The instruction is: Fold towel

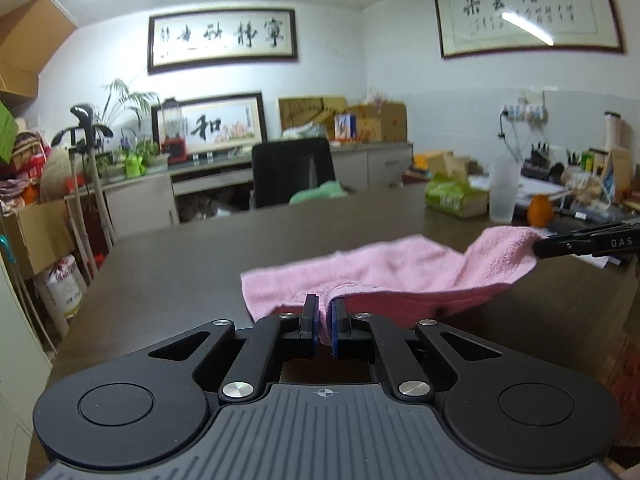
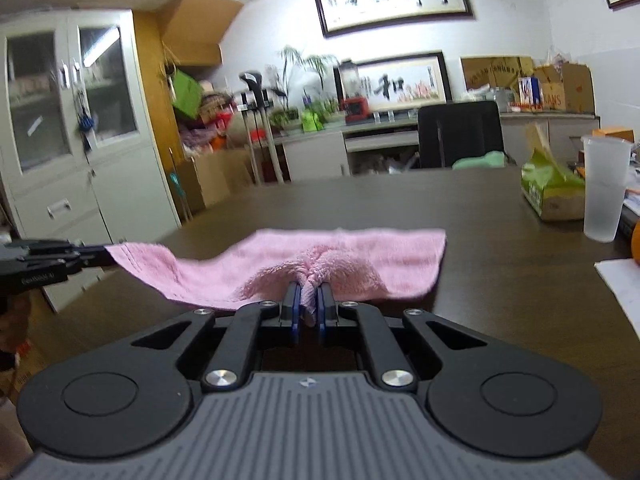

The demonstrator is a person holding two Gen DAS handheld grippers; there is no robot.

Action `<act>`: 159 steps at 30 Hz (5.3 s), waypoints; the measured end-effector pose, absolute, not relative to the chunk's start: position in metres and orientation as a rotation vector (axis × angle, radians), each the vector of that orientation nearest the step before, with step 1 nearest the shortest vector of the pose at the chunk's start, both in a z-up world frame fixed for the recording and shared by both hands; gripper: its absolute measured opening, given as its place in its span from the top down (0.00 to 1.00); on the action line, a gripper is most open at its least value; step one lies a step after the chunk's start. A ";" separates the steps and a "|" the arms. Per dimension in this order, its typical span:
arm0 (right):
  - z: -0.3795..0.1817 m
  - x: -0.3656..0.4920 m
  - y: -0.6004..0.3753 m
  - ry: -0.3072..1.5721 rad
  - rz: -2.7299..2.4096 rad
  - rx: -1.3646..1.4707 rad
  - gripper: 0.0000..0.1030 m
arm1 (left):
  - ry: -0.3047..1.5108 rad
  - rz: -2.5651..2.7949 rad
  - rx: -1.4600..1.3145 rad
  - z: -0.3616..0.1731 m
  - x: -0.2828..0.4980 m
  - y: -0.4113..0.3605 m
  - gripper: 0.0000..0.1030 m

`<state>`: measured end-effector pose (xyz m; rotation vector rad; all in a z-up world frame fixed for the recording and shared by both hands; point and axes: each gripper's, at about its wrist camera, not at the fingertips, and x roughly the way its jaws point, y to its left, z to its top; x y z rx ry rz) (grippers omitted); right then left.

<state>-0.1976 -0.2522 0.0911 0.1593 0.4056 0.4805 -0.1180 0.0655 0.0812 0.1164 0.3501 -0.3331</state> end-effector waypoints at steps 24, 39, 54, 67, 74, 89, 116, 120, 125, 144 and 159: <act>0.063 -0.014 -0.239 0.530 0.283 0.299 0.90 | 0.594 -0.173 0.065 0.034 0.095 0.059 0.94; 0.037 -0.009 -0.238 0.578 0.227 0.266 0.67 | 0.558 -0.110 0.034 0.040 0.090 0.079 0.83; 0.036 -0.028 -0.240 0.635 0.179 0.162 0.66 | 0.581 -0.108 0.035 0.037 0.089 0.081 0.75; 0.029 0.046 -0.260 0.682 0.251 0.156 0.66 | 0.629 -0.254 0.107 0.012 0.074 0.060 0.64; 0.025 0.057 -0.260 0.688 0.272 0.178 0.94 | 0.631 -0.249 0.096 0.010 0.077 0.065 0.46; 0.040 0.034 -0.268 0.574 0.149 0.164 0.97 | 0.626 -0.225 0.072 0.010 0.077 0.074 0.35; 0.026 0.035 -0.255 0.536 0.073 0.100 0.97 | 0.567 -0.210 0.106 0.014 0.070 0.071 0.24; 0.029 0.033 -0.254 0.523 0.080 0.113 0.96 | 0.550 -0.221 0.121 0.015 0.068 0.065 0.22; 0.034 0.027 -0.252 0.480 0.101 0.126 0.96 | 0.516 -0.254 0.148 0.018 0.066 0.052 0.22; 0.044 0.031 -0.278 0.438 0.142 0.283 0.86 | 0.611 -0.278 0.222 0.001 0.072 0.037 0.20; 0.042 0.068 -0.127 0.741 0.480 -0.014 0.48 | 0.650 -0.277 0.159 0.013 0.071 0.068 0.22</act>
